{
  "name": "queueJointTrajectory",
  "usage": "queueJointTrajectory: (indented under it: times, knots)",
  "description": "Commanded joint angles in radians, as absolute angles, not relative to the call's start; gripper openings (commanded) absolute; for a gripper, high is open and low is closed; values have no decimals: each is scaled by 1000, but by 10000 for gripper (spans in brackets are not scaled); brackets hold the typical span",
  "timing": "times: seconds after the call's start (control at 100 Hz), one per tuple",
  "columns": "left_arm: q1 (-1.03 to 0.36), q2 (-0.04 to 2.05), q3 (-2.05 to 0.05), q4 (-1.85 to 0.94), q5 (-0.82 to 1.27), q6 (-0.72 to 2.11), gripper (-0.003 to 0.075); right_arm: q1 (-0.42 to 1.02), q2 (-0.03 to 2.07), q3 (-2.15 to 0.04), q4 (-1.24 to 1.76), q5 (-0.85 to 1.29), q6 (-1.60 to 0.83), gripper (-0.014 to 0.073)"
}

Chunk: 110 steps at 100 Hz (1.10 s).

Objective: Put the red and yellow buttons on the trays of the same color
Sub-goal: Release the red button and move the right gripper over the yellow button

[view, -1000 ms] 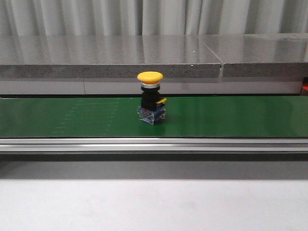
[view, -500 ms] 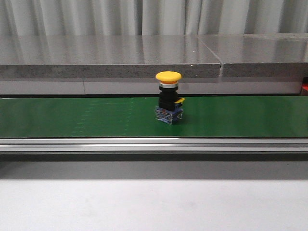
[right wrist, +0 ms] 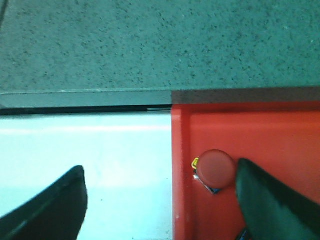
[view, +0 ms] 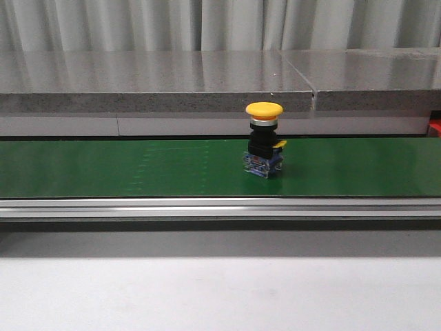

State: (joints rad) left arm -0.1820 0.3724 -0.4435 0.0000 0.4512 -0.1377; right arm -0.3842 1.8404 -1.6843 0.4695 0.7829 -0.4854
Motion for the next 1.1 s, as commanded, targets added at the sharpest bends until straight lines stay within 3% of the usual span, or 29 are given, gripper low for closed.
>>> queueJointTrajectory:
  times: [0.0,0.36,0.58,1.09]
  knots:
    - [-189,377,-472,-5,384,-139,-19,-378,1722,-1673,506,762,-490,603]
    - [-189,377,-472,-5,384,-139,-19,-331,1458,-1301,511,707,-491,603]
    - [-189,377,-472,-5,384,-139,-19,-224,1347,-1104,511,681,-519,603]
    - [-189,377,-472,-5,384,-139,-19,25,1338,-1054,510,749,-688,603]
